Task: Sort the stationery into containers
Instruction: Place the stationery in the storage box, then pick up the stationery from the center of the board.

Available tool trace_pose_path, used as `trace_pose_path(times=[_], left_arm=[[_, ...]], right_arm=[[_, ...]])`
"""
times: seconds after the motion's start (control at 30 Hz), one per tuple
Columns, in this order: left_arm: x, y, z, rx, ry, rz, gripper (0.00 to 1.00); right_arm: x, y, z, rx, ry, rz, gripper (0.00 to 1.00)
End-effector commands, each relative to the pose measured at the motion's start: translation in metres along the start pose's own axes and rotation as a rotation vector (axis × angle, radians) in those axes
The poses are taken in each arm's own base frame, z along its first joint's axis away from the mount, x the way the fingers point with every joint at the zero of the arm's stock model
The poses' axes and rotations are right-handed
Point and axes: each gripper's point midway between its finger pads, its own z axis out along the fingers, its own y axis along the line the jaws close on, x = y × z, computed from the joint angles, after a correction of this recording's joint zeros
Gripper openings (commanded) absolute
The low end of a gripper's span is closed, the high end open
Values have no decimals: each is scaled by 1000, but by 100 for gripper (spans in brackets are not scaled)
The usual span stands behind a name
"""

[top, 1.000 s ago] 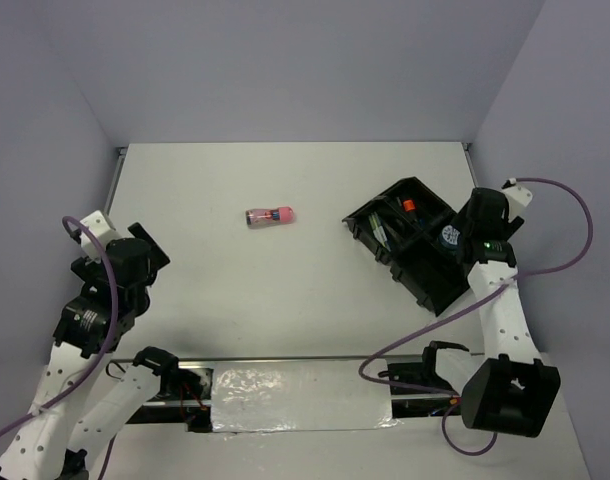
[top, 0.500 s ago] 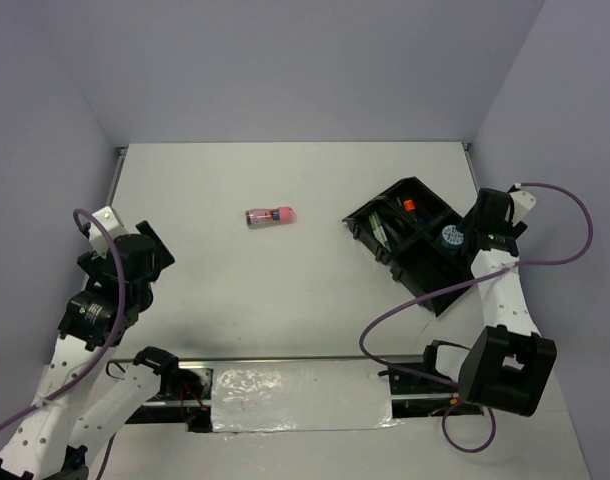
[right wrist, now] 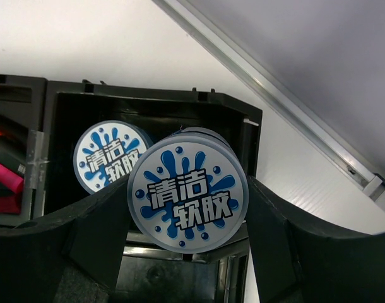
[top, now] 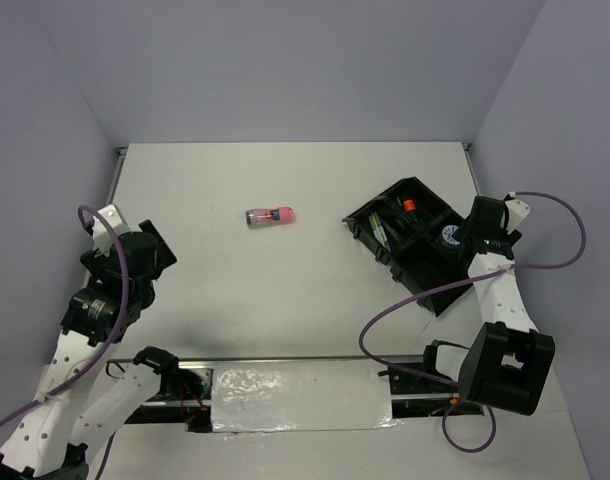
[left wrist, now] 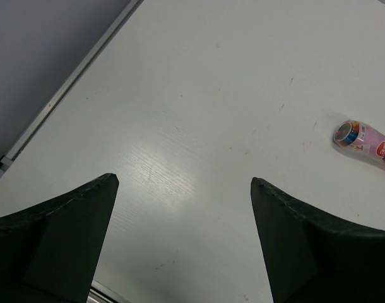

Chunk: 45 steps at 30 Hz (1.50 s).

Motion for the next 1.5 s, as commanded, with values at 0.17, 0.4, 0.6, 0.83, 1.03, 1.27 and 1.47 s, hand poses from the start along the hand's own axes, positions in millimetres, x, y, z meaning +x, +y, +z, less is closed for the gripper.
trace_pose_path(times=[0.17, 0.4, 0.6, 0.83, 1.03, 1.27, 1.47], left_arm=[[-2, -6, 5, 7, -4, 10, 99], [-2, -10, 4, 36, -5, 11, 99], [15, -63, 11, 272, 81, 113, 99], [56, -163, 23, 567, 422, 325, 99], [48, -220, 62, 622, 391, 581, 99], [82, -290, 99, 876, 348, 898, 99], [118, -310, 127, 981, 368, 1064, 99]], right_arm=[[-16, 13, 5, -55, -67, 65, 67], [-16, 24, 7, -99, -37, 49, 100], [-27, 38, -17, -190, -56, 42, 100], [-27, 121, -113, -707, -60, -169, 100], [6, 147, -187, -1026, -14, -293, 100], [36, 155, -231, -1232, 37, -318, 100], [61, 159, -262, -1361, 91, -338, 100]])
